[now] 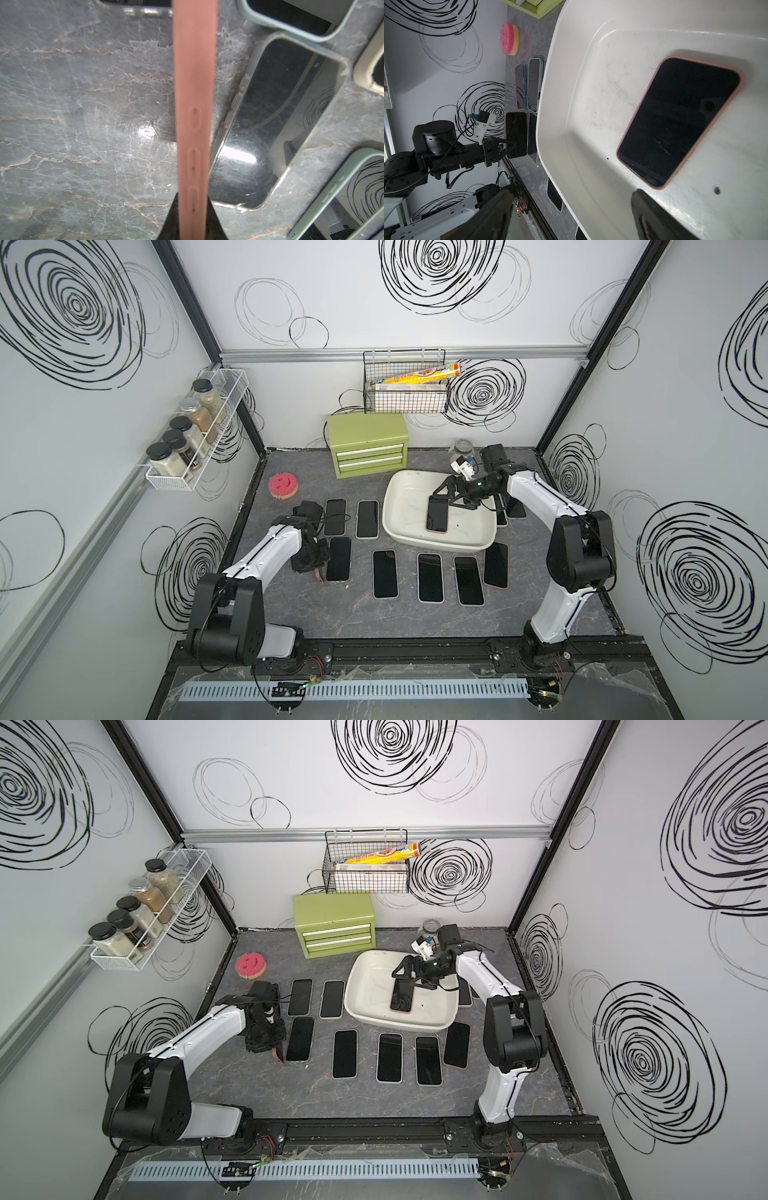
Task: Take the phone out of the storage box
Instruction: Place the phone at the center of the board.
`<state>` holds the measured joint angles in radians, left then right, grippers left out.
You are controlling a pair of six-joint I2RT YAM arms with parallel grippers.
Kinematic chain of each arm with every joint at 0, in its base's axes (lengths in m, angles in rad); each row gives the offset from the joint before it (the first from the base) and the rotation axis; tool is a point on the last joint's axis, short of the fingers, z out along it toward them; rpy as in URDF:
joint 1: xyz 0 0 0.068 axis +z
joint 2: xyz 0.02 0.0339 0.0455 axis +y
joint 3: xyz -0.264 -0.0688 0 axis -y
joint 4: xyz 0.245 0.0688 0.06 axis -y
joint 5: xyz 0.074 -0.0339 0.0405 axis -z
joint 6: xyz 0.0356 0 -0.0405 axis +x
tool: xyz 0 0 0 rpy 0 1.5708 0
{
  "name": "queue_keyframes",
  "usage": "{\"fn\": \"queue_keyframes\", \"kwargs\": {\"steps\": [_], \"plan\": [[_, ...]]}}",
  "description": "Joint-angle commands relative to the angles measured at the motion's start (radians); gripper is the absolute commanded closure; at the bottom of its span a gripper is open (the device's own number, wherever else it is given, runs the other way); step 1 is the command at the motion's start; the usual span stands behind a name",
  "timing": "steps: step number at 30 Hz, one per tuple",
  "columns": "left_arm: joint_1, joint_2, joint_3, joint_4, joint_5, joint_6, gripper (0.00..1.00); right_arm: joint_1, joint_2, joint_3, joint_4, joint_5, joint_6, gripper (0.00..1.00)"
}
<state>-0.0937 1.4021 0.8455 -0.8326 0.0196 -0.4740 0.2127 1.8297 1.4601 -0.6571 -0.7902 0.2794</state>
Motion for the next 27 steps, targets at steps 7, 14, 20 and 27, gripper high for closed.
{"fn": "queue_keyframes", "kwargs": {"steps": [7,14,20,27], "plan": [[0.005,0.048,0.007,-0.049,-0.025,-0.037,0.63,0.001,-0.030,0.005,-0.001,-0.011,-0.016,0.07],[0.027,0.068,0.000,-0.070,-0.039,-0.051,0.39,0.001,-0.026,0.008,-0.005,-0.009,-0.017,0.07],[0.040,0.080,0.000,-0.095,-0.077,-0.076,0.11,0.001,-0.023,0.005,-0.003,-0.009,-0.019,0.07],[0.046,0.105,0.003,-0.097,-0.082,-0.079,0.07,0.000,-0.024,0.002,-0.004,-0.008,-0.020,0.07]]}}
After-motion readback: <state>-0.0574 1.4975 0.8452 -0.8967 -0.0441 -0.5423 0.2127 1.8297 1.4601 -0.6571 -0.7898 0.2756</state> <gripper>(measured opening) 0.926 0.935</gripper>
